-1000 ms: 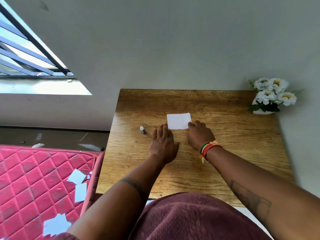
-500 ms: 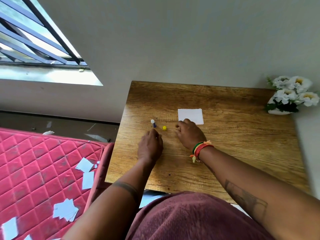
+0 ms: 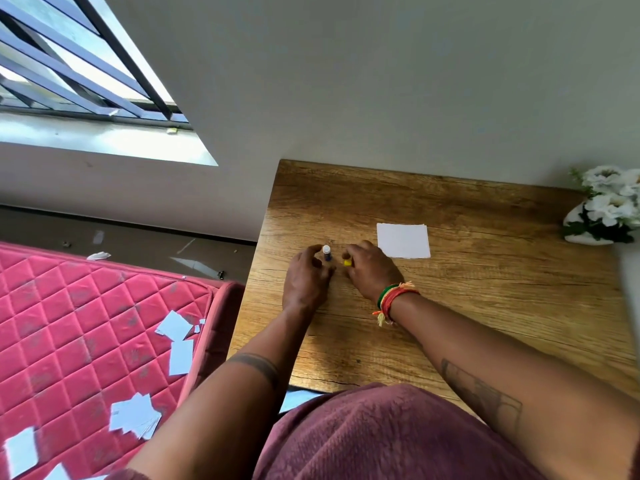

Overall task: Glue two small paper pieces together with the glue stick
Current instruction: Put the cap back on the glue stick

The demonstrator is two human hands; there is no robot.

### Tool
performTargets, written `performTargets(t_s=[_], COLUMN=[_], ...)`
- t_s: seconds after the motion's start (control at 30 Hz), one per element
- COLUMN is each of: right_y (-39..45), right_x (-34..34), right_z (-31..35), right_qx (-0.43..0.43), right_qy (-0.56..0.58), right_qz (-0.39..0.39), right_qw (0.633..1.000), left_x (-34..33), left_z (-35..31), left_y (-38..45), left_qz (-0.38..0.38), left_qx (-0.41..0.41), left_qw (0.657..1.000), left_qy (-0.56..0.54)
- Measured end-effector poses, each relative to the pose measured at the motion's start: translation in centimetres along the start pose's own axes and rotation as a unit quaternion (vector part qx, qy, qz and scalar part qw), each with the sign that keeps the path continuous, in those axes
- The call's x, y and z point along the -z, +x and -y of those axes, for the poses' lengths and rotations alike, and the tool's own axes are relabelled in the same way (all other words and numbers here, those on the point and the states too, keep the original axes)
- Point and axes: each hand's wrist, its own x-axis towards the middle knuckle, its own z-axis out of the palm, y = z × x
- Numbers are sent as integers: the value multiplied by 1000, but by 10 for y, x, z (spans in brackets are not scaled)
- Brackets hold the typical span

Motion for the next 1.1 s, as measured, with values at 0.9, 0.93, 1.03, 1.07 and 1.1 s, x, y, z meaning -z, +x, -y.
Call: performTargets(t_s=[0.9, 0.93, 1.03, 1.07, 1.1], right_y=[9, 7, 1, 0, -1], right_x=[39, 39, 39, 39, 40], right_z=[14, 12, 6, 5, 3], right_qx=[68, 72, 71, 69, 69], right_qy=[88, 77, 61, 59, 55], right_qz=[-13, -9, 3, 16, 33], right_qw=[994, 994, 996, 996, 996], left_x=[-2, -2, -4, -4, -4], left_z=[-12, -15, -22, -23, -24], left_y=[16, 16, 16, 16, 16], left_qz=[25, 34, 59, 66, 71], left_qx=[-143, -131, -95, -85, -74], left_qw=[983, 986, 993, 994, 995], left_qy=[111, 95, 49, 32, 13])
